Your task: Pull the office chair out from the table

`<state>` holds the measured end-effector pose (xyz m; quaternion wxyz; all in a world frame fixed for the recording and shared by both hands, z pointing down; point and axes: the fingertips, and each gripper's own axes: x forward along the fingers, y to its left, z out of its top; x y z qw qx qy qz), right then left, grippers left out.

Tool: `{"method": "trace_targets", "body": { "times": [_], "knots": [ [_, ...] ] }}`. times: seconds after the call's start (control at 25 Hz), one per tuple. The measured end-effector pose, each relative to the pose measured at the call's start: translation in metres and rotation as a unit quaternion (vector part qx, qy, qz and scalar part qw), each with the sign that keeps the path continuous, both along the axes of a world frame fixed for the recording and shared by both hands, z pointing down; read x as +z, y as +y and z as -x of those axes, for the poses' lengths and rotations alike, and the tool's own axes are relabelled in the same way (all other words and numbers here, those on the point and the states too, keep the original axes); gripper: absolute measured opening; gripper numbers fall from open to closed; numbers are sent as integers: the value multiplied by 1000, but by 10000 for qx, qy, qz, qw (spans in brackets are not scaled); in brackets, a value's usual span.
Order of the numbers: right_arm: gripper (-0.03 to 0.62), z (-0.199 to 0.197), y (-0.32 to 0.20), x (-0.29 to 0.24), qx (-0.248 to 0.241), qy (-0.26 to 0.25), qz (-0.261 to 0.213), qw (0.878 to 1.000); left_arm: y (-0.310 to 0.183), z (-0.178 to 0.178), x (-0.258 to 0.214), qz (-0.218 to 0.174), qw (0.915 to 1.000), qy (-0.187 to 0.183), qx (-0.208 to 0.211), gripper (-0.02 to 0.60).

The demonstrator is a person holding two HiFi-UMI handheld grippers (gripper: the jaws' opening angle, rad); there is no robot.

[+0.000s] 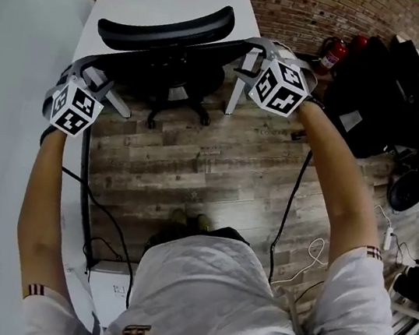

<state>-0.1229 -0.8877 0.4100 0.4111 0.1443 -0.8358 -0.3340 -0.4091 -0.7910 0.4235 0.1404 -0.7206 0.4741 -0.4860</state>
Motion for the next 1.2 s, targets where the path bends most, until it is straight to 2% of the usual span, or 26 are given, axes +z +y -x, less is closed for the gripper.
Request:
{"method": "trace_targets", "body": {
  "times": [0.2,0.32,0.6,0.84,1.0,1.08,1.12,1.2],
  "knots": [
    [291,6,-37,24,36,425,103,9990,-35,29,25,522,9963,-645,228,278],
    [296,12,-58,34,71,582,210,9981,-55,44,39,836,9923,-859,327,281],
    [299,20,-94,65,-36,1209,567,9910,-85,56,72,1507,9828,-835,662,281],
    [299,34,-99,80,-258,1584,1031,9816,-96,51,92,1737,9773,-805,907,268],
    [288,40,-104,97,-317,1747,1271,9759,-96,47,96,1815,9746,-761,1068,219],
    [280,42,-104,101,-354,1778,1321,9745,-93,44,98,1878,9721,-795,1160,173],
    [265,44,-103,103,-381,1786,1335,9741,-92,43,99,1902,9710,-824,1192,147],
    [220,46,-101,106,-432,1812,1364,9730,-92,43,100,1926,9698,-858,1227,138]
  ]
}}
